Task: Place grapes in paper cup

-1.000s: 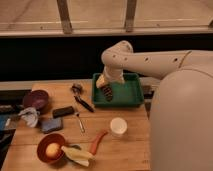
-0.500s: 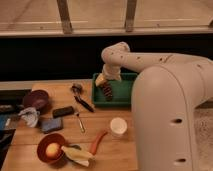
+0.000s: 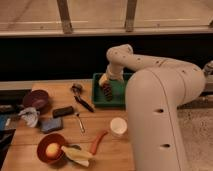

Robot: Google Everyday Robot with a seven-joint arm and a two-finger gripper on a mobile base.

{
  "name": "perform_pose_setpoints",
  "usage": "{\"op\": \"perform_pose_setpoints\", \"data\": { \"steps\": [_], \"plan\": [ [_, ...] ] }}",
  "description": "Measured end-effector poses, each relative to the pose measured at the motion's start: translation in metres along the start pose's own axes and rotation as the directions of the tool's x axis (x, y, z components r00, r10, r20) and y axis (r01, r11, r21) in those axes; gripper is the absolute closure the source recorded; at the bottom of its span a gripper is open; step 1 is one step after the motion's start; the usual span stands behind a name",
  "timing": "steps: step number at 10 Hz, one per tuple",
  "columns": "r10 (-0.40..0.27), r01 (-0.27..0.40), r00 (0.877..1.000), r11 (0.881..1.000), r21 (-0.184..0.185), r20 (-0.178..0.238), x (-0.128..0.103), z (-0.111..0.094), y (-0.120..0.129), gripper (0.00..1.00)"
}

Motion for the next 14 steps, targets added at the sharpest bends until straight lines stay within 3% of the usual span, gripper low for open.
{"op": "perform_pose_setpoints", "data": {
  "steps": [2,3,8,14],
  "plan": [
    [-0.006,0.006,1.0,1.0,0.002,0.001,-0.001,0.001,0.002,0.2],
    [-0.003,0.003,1.0,1.0,-0.015,0.001,-0.002,0.005,0.004,0.2],
    [-0.043,0.04,0.999,0.989,-0.141,-0.019,-0.024,0.066,0.019,0.2],
    [-0.053,0.043,0.997,0.984,-0.171,-0.05,-0.034,0.094,0.009,0.2]
  ]
}}
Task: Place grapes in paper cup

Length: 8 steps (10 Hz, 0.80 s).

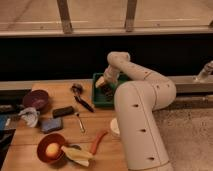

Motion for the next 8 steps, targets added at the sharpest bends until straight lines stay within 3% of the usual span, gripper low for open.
{"op": "perform_pose_setpoints", "data": {
  "steps": [3,6,8],
  "plan": [
    [-0.005,0.005,1.0,1.0,-0.025,-0.017,0.003,0.008,0.005,0.2],
    [-0.027,0.025,0.999,0.999,-0.043,-0.043,0.008,0.015,0.013,0.44],
    [-0.039,0.037,0.998,0.998,-0.05,-0.049,0.01,0.016,0.016,0.67]
  ]
}}
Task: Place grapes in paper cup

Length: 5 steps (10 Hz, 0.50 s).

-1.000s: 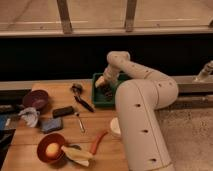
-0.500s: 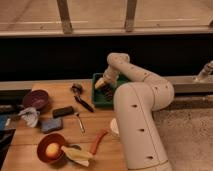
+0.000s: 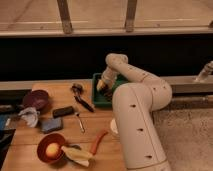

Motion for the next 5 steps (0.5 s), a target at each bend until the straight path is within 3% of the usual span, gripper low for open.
{"op": "perform_pose_setpoints", "data": {
  "steps": [3,5],
  "plan": [
    [-0.003,0.003,1.0,1.0,-0.001,0.001,0.0005,-0.0031,0.0016,0.95],
    [0.007,-0.007,1.0,1.0,0.001,0.013,-0.0007,-0.0071,-0.0002,1.0]
  ]
}}
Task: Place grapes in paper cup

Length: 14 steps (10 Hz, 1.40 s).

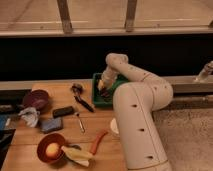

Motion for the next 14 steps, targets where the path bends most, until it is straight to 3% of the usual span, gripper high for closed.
{"op": "perform_pose_setpoints", "data": {
  "steps": [3,7,8,11,14],
  "plan": [
    [0.027,-0.027,0.999,0.999,0.021,0.029,-0.003,-0.021,-0.01,1.0],
    [0.065,-0.075,0.994,0.99,0.116,0.091,0.0,-0.089,-0.03,1.0],
    [0.092,-0.113,0.987,0.982,0.153,0.135,0.007,-0.12,-0.042,1.0],
    [0.148,-0.189,0.969,0.961,0.204,0.199,0.033,-0.171,-0.063,1.0],
    [0.204,-0.257,0.951,0.938,0.231,0.232,0.071,-0.198,-0.067,1.0]
  ]
}}
